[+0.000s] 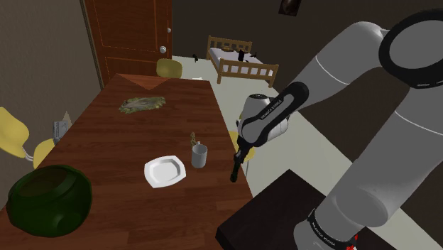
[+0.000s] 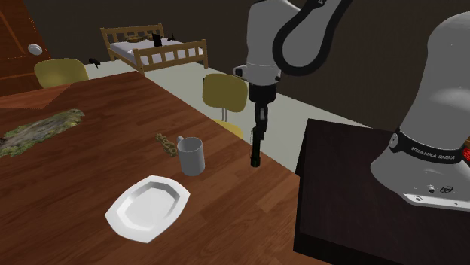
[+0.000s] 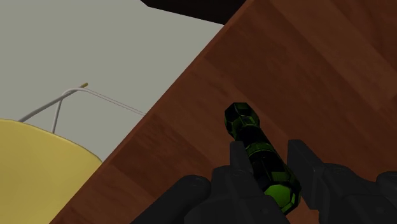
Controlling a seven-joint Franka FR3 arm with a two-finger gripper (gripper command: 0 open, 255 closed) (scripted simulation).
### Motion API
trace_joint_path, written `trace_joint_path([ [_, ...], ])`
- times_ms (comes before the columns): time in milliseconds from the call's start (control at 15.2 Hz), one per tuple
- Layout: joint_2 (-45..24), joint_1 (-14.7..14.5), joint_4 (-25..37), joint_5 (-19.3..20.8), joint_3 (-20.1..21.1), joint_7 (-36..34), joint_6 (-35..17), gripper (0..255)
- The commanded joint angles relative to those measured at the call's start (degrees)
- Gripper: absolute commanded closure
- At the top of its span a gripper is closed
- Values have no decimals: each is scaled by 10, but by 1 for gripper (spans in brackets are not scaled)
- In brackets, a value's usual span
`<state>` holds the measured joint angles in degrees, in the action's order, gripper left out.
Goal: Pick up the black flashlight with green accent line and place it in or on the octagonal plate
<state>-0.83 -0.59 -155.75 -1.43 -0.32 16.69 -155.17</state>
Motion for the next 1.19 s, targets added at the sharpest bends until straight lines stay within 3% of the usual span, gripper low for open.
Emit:
trace_joint_path([
  [0,18,0,1,1,0,-1,19,255],
  [858,128,1,16,6,0,-5,145,255],
  [1122,80,-21,85,-1,29,-51,165,255],
])
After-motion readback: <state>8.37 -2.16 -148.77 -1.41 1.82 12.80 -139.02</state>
